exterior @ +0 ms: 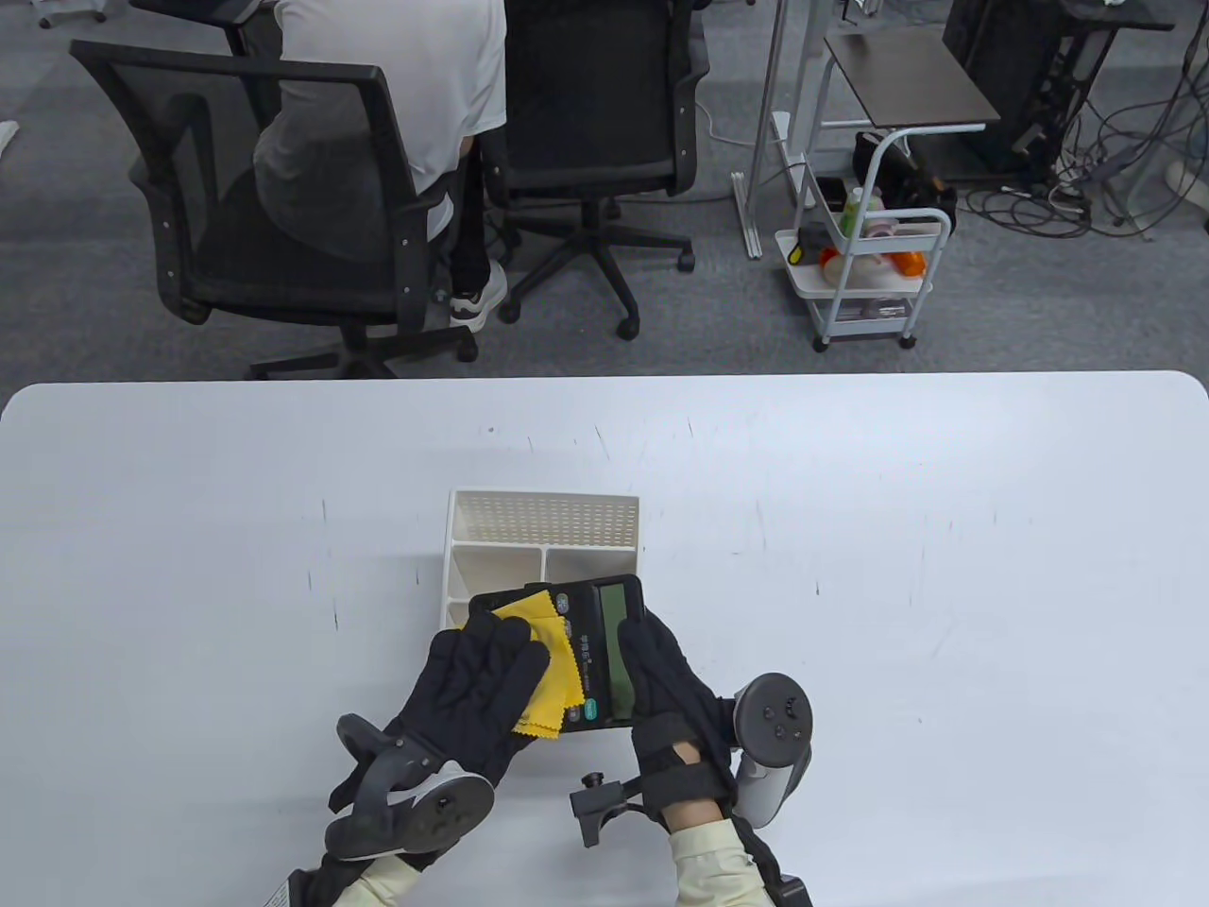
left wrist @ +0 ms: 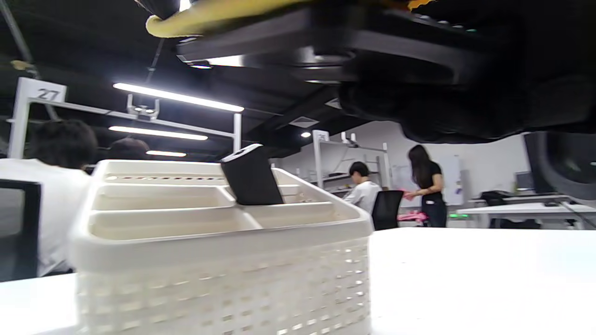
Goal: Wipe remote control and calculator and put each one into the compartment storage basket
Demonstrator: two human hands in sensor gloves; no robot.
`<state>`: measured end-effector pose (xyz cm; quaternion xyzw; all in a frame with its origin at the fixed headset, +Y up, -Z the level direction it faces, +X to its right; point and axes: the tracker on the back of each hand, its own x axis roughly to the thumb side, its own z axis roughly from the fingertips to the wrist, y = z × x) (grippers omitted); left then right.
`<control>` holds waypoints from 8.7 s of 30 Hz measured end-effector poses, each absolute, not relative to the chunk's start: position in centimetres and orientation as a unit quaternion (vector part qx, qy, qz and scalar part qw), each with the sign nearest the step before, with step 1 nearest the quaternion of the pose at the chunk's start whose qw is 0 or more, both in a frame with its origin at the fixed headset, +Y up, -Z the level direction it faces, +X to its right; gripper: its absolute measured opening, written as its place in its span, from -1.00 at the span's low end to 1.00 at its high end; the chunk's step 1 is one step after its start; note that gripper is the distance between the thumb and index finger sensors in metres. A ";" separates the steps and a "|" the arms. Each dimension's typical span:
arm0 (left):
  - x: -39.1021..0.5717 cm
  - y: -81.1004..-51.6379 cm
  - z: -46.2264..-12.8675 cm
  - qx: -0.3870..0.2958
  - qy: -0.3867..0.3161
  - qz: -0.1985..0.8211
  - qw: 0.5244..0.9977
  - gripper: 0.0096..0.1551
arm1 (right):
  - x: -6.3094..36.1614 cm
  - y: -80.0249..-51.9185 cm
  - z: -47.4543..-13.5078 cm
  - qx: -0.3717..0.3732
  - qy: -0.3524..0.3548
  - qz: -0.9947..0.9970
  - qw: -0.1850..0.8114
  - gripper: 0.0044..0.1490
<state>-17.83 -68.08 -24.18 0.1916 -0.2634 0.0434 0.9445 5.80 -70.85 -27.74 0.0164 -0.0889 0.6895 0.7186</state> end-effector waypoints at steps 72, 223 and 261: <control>-15.8 -68.9 -23.6 0.176 -0.300 0.010 0.937 -0.30 | 4.6 -71.7 -28.0 0.048 -0.065 0.691 0.719 -0.15; -17.4 -67.7 -23.6 0.205 -0.313 0.083 0.924 -0.34 | 6.5 -71.0 -28.1 0.043 -0.099 0.626 0.772 -0.08; -19.3 -67.3 -24.3 0.176 -0.298 0.202 0.916 -0.33 | 3.7 -70.6 -28.1 0.149 -0.045 0.719 0.677 -0.11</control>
